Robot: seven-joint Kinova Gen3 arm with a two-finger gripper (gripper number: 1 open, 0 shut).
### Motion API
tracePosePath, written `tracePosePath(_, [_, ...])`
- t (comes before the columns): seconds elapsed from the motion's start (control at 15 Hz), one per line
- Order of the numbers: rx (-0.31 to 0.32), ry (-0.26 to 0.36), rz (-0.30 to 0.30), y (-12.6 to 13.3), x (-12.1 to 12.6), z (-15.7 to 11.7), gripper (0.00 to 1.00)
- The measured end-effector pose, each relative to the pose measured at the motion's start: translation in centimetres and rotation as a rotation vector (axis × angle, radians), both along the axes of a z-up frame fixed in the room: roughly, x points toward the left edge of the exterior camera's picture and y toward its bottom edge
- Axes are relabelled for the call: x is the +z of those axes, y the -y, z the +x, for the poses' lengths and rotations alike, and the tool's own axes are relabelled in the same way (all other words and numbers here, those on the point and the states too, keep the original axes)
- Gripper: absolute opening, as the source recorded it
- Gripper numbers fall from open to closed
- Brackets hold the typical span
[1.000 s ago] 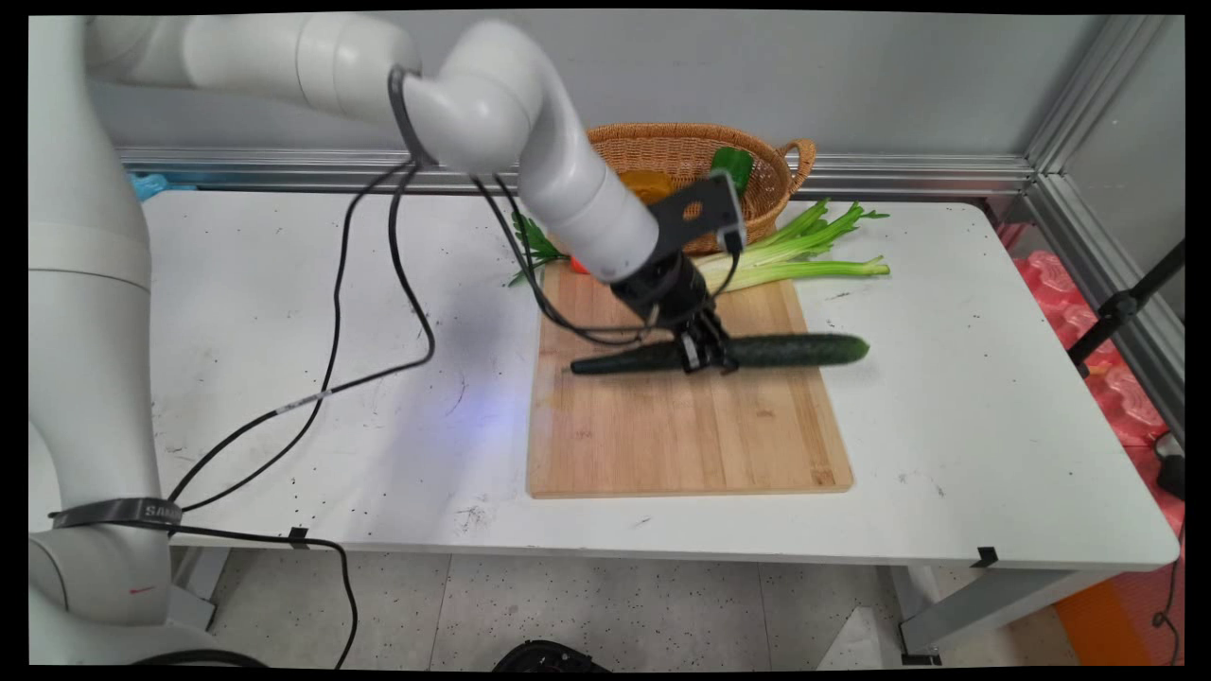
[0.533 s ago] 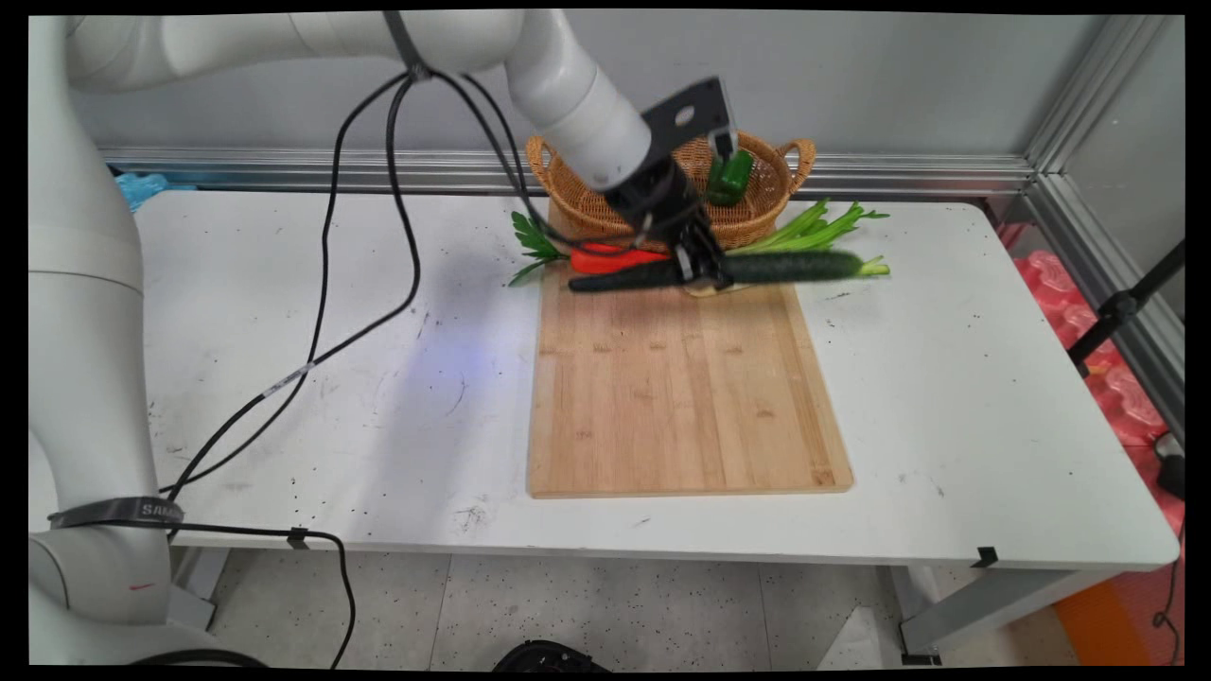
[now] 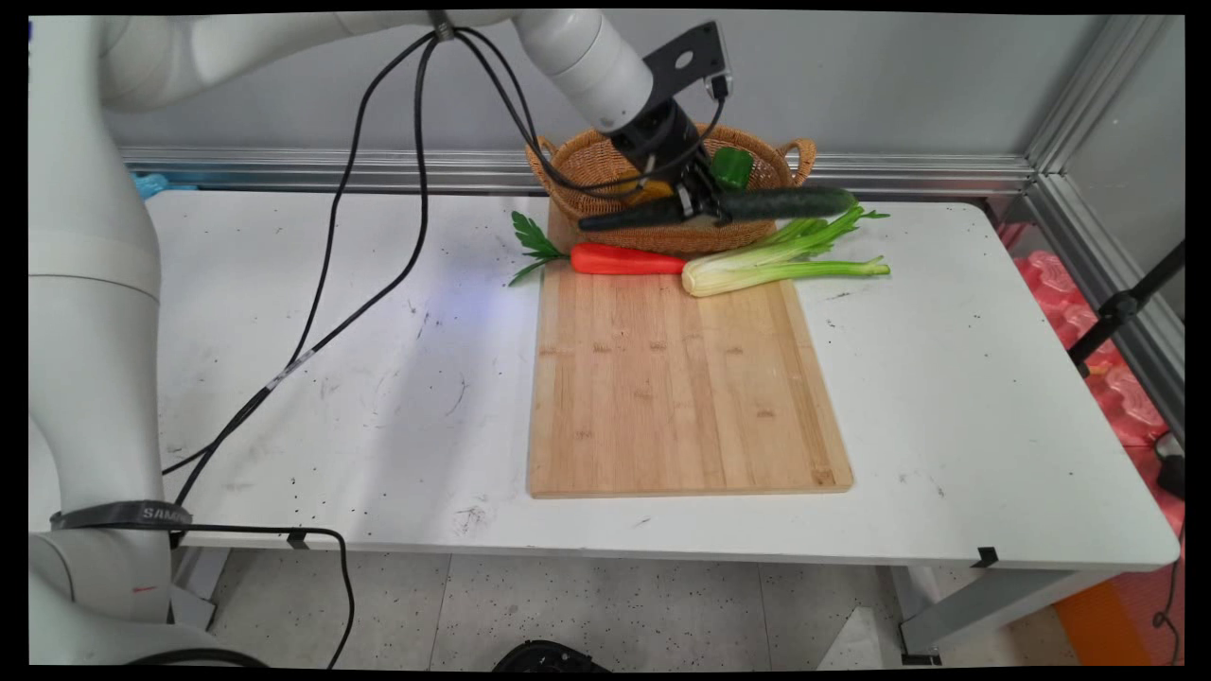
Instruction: Place the picked object in the vegetable basket
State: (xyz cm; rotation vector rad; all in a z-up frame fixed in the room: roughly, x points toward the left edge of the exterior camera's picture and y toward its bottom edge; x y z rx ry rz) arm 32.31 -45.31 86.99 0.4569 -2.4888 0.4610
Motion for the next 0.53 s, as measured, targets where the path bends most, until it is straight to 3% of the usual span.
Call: tracePosePath(0.53, [-0.019, 0.033, -0.057, 5.8, -1.4, 2.5, 0.0])
